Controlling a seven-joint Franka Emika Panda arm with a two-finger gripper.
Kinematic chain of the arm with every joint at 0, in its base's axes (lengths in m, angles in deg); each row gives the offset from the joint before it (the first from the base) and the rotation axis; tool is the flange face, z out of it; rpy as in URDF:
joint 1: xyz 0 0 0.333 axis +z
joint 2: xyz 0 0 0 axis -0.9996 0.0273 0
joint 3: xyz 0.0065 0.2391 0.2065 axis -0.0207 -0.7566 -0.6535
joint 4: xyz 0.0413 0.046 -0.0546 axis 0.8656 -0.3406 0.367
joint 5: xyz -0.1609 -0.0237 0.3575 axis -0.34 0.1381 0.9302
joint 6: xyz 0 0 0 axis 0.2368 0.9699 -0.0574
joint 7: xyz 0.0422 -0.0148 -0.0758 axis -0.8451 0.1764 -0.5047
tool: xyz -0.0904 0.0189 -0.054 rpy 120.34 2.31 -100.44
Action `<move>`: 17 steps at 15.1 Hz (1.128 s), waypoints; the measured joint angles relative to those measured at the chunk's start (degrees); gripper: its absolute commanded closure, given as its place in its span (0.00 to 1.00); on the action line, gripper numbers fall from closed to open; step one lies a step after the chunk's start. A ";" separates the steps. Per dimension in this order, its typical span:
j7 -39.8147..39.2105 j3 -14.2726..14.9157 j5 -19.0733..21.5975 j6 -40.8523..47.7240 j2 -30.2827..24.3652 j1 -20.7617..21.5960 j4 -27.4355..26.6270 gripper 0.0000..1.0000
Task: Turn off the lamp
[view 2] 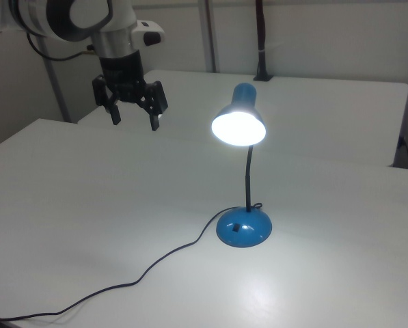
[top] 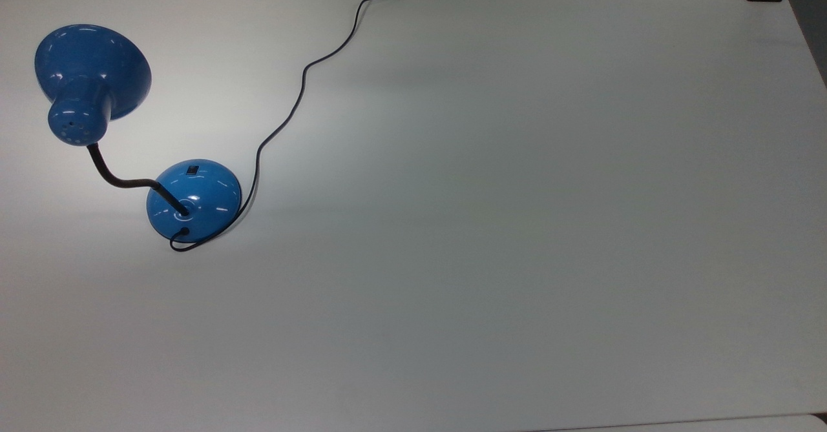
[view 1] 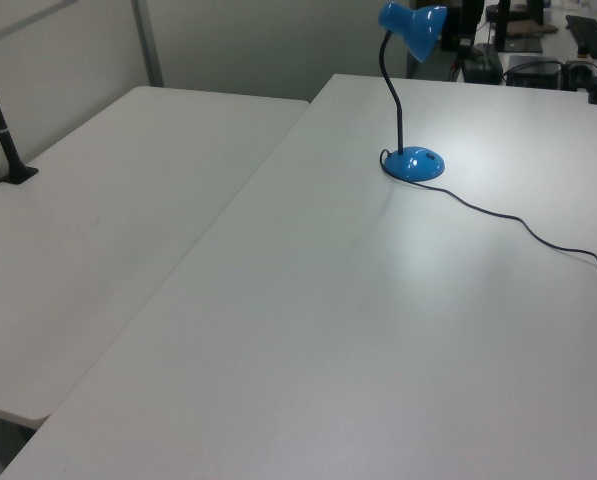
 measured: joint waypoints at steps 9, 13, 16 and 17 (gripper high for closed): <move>-25.82 0.80 -2.96 -6.99 0.96 -10.37 -10.18 0.99; -25.97 4.12 1.53 -23.95 1.78 -12.12 -19.82 1.00; -25.99 4.59 6.84 -35.55 3.20 -12.10 -25.04 1.00; -25.99 4.59 7.58 -38.11 4.09 -12.03 -26.12 1.00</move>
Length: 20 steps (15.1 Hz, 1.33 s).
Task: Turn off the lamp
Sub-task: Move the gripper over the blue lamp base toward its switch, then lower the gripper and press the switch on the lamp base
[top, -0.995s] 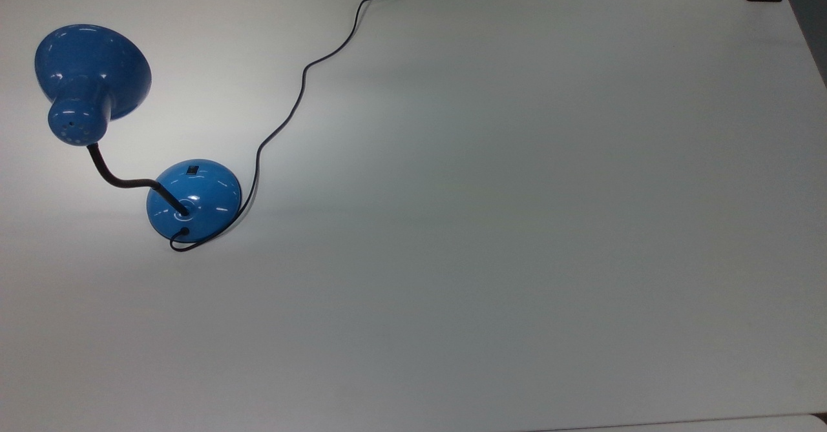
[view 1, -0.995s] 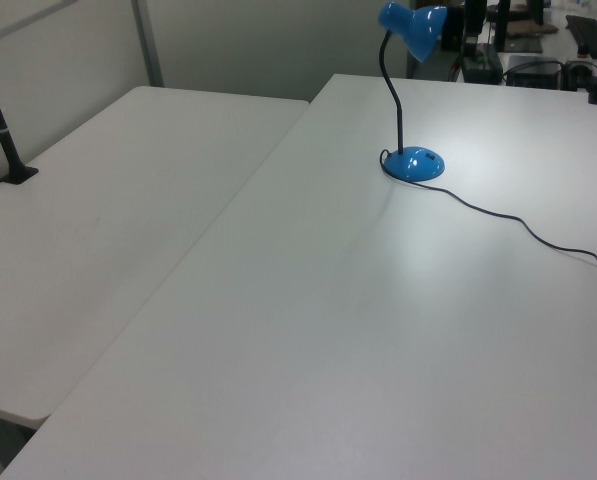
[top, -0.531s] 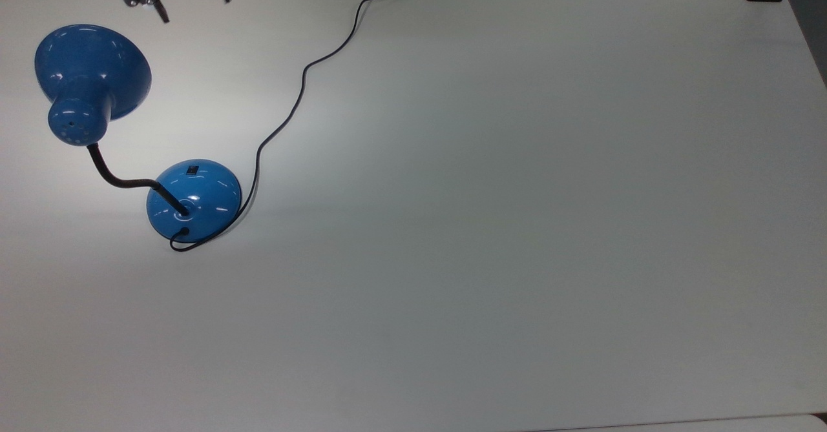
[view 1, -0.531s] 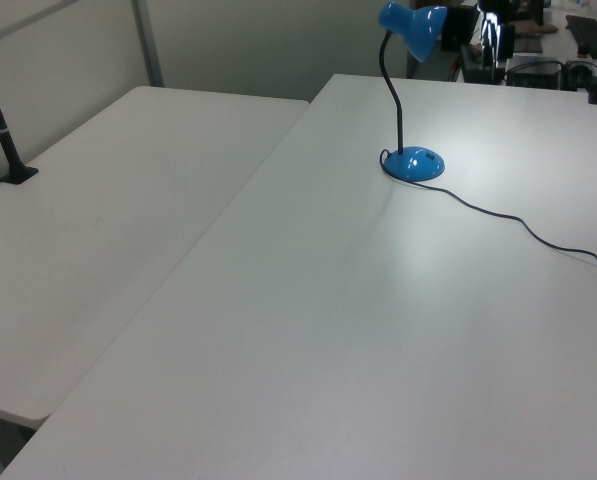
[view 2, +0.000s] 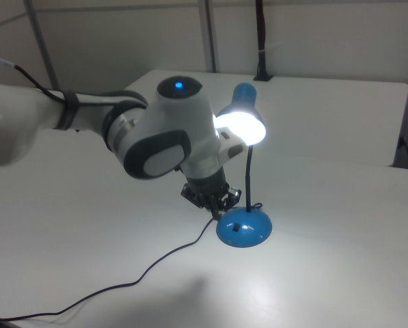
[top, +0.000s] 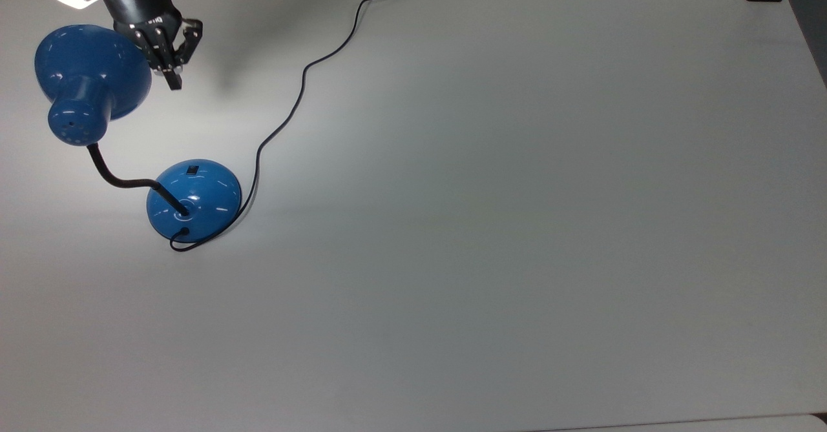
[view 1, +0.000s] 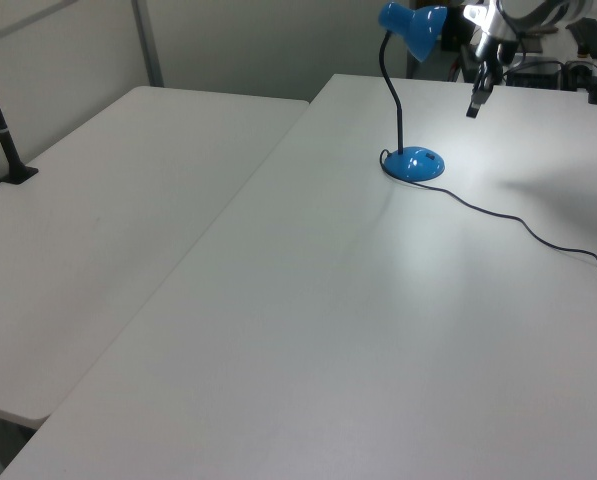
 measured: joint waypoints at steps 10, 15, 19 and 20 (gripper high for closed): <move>3.36 -0.37 5.08 -20.20 12.50 3.04 -0.74 1.00; 3.36 -0.55 6.94 -21.13 13.97 3.18 -0.04 1.00; 3.06 -0.57 7.00 -21.12 14.25 3.18 -0.08 1.00; 2.24 -0.58 7.00 -21.14 14.31 3.18 -0.21 1.00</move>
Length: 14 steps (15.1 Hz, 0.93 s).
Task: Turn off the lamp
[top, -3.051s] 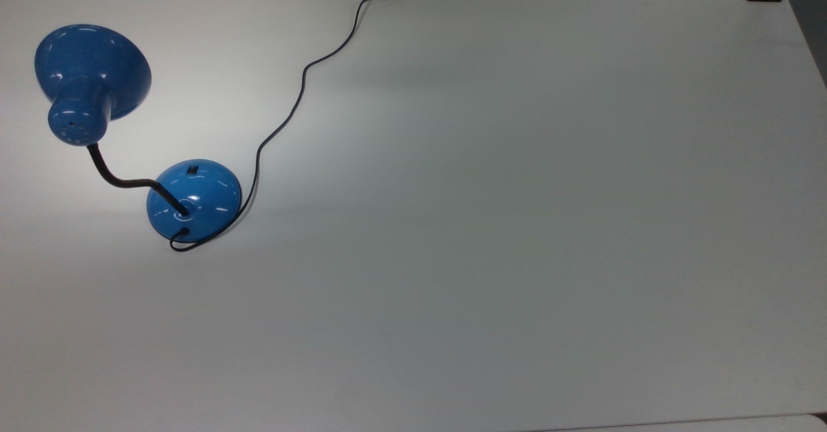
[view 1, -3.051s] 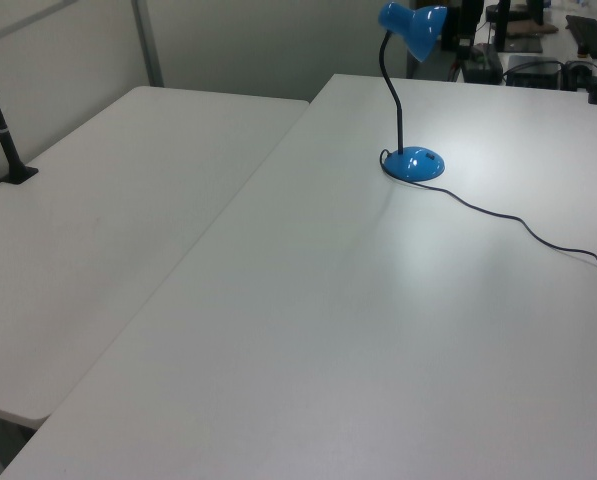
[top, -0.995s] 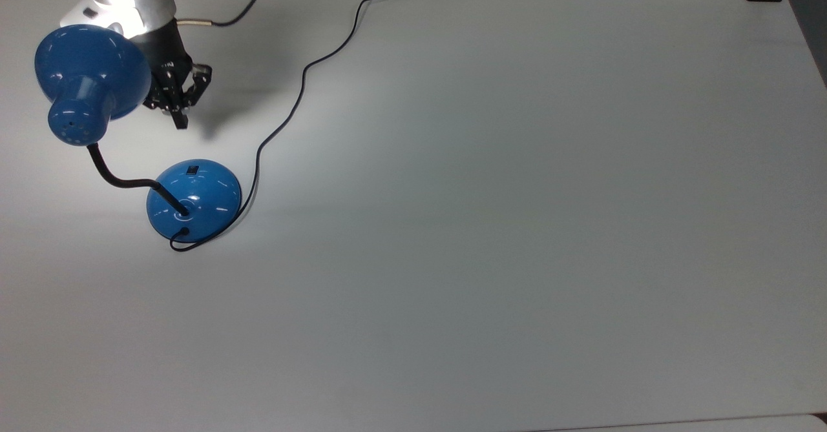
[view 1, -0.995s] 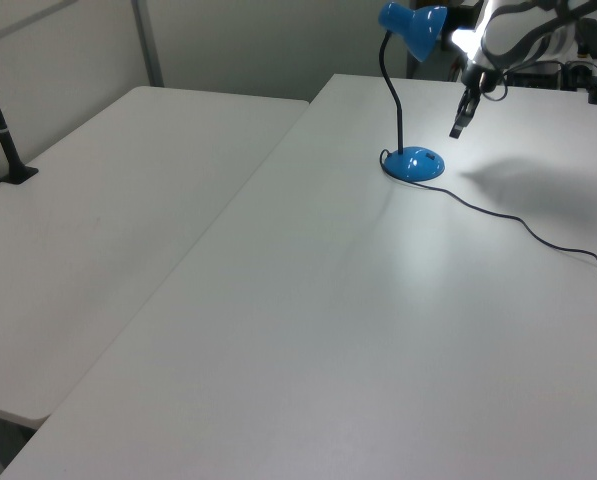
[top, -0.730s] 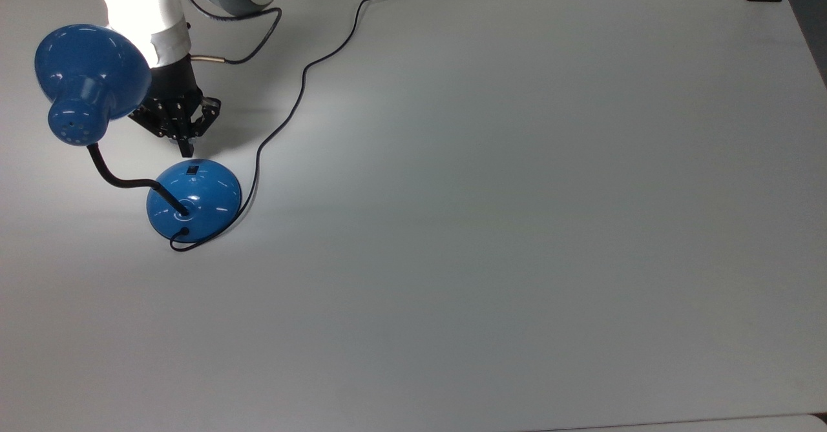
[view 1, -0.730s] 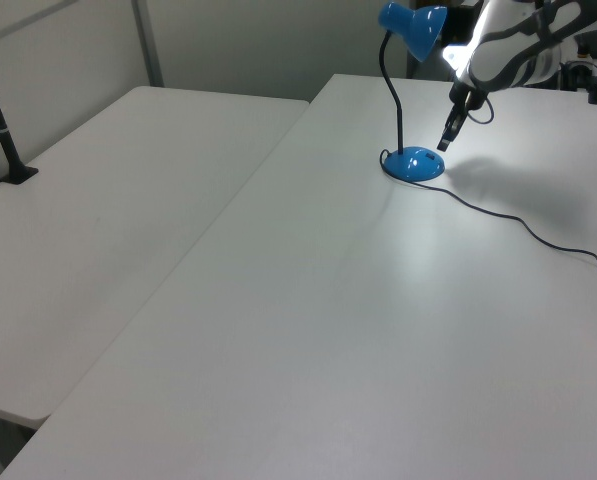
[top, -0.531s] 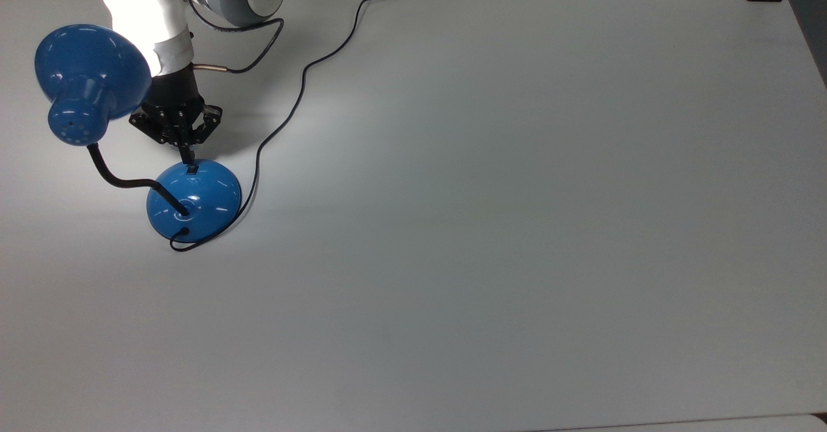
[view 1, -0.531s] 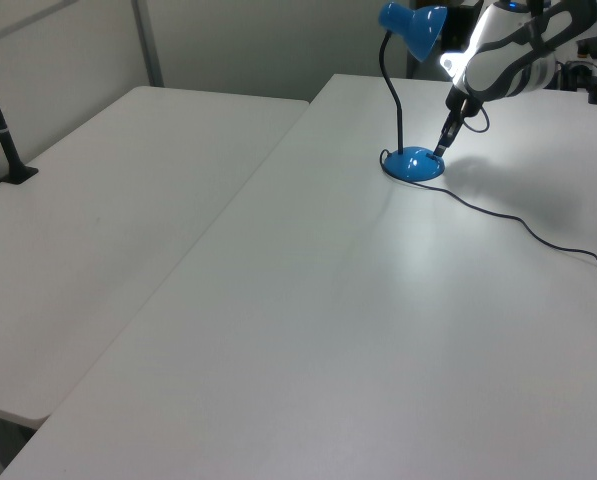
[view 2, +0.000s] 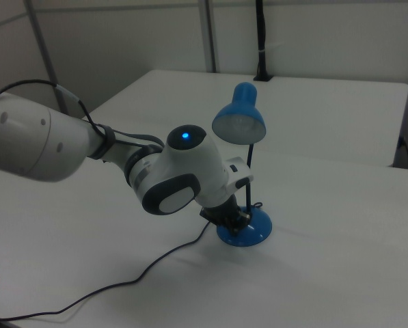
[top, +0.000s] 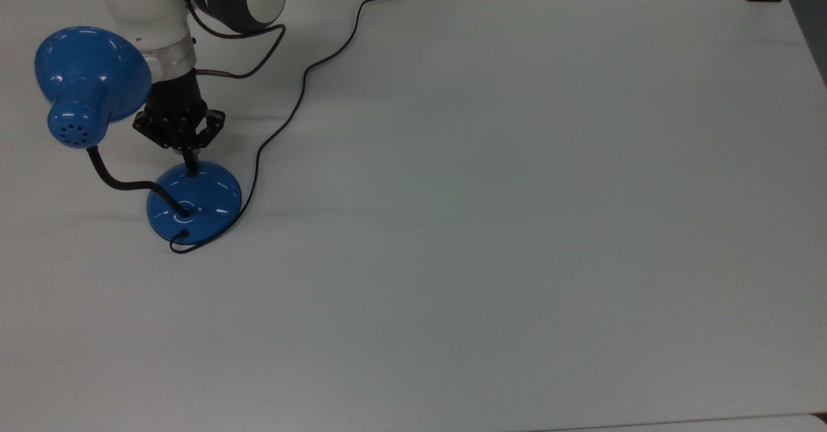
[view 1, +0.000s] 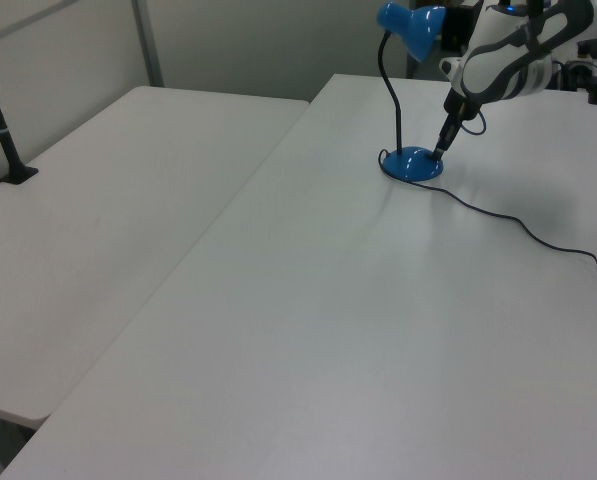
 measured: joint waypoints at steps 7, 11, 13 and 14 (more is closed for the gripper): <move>-5.45 0.51 -11.49 24.62 -4.56 -2.88 0.82 1.00; -4.19 0.45 -14.96 54.14 -15.36 -3.61 10.54 0.94; -0.49 0.25 -14.96 62.29 -18.42 -2.81 14.59 0.73; 1.73 0.01 -14.96 65.52 -19.65 -2.13 16.38 0.52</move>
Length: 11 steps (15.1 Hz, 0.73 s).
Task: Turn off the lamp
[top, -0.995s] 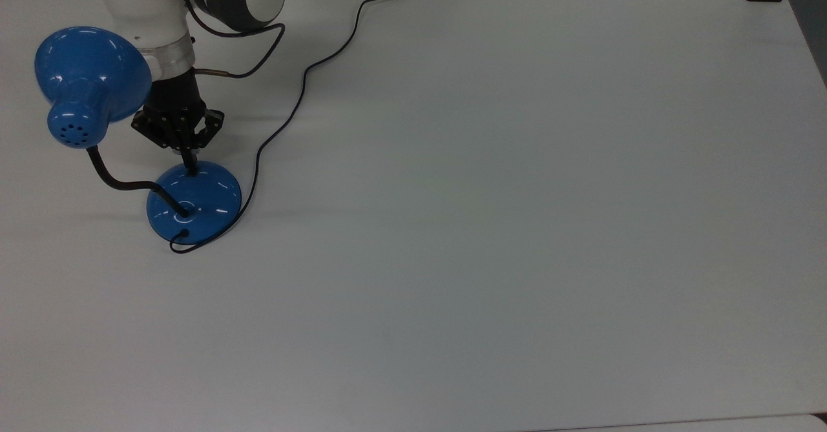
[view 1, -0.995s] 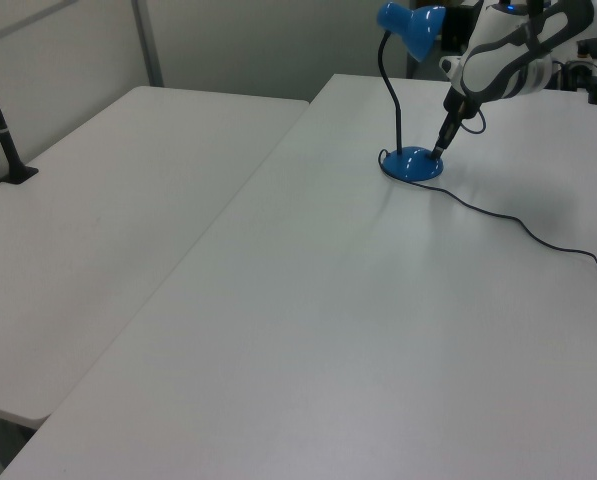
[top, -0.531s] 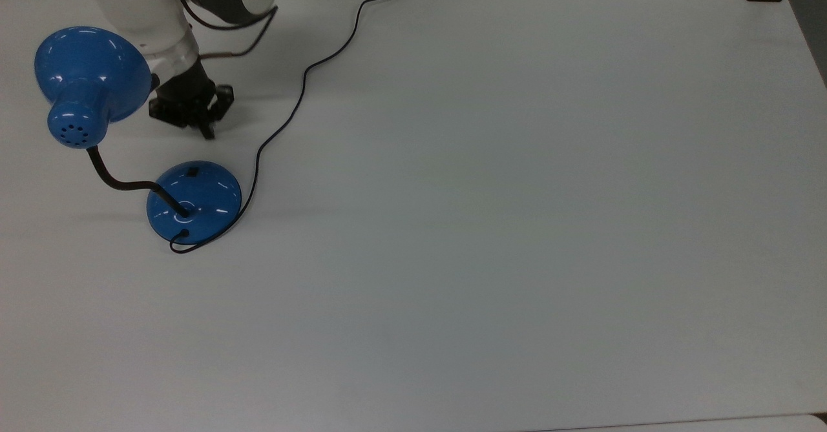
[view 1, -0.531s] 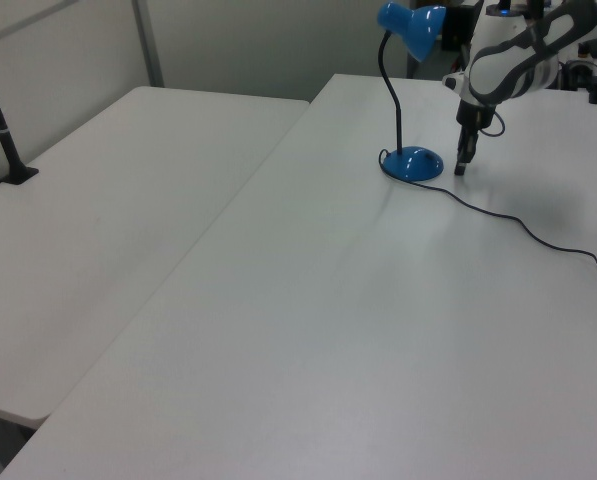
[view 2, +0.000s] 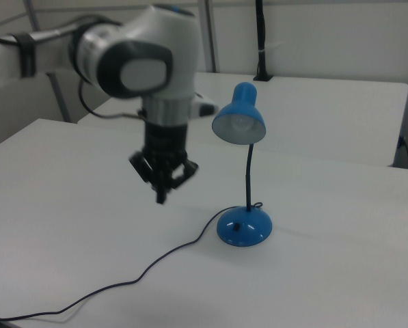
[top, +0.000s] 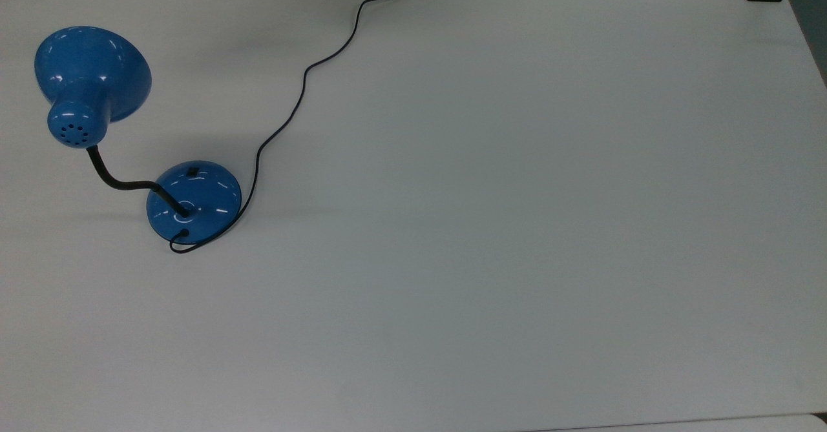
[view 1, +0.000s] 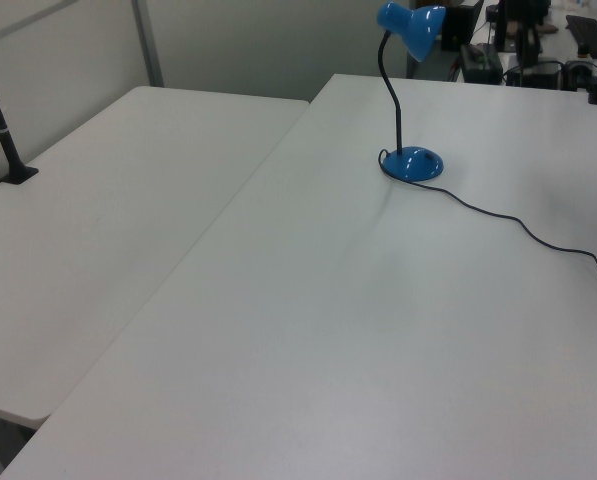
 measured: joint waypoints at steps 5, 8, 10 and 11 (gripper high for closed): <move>20.70 -7.86 0.00 4.40 -2.60 3.71 6.99 0.00; 25.41 -10.07 -0.01 0.97 -2.47 4.91 9.05 0.00; 26.61 -10.08 -0.01 -3.80 -2.22 5.17 9.18 0.00; 27.86 -9.99 -0.02 -6.11 -1.85 5.14 9.18 0.00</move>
